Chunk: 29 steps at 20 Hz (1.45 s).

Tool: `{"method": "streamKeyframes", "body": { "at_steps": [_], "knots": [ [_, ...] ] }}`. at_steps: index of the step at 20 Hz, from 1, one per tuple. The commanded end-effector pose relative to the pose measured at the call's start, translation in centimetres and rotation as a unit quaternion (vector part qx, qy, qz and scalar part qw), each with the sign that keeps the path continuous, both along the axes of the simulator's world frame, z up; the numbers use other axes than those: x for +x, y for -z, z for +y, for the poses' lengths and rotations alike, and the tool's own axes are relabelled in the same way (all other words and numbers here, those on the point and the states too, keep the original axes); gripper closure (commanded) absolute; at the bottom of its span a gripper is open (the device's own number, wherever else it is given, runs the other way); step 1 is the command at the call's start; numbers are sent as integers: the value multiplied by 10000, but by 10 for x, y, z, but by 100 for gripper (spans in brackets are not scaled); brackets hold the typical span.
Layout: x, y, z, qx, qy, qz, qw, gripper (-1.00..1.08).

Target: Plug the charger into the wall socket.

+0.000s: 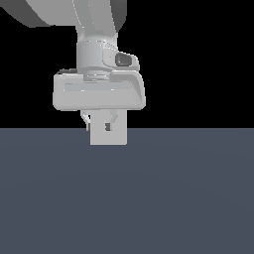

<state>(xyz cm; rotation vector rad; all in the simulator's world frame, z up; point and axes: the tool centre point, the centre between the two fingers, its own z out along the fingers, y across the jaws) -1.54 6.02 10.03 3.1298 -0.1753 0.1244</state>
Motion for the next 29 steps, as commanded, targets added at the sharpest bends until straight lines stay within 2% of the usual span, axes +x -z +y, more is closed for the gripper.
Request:
{"method": "streamKeyframes", "body": {
  "at_steps": [1, 10, 22, 29],
  "knots": [
    [0, 0, 0, 0, -17, 0, 10000, 108],
    [4, 1, 0, 0, -14, 3, 10000, 108],
    [42, 1, -4, 1, -16, 2, 10000, 108],
    [49, 0, -5, 1, -16, 2, 10000, 108]
  ]
}}
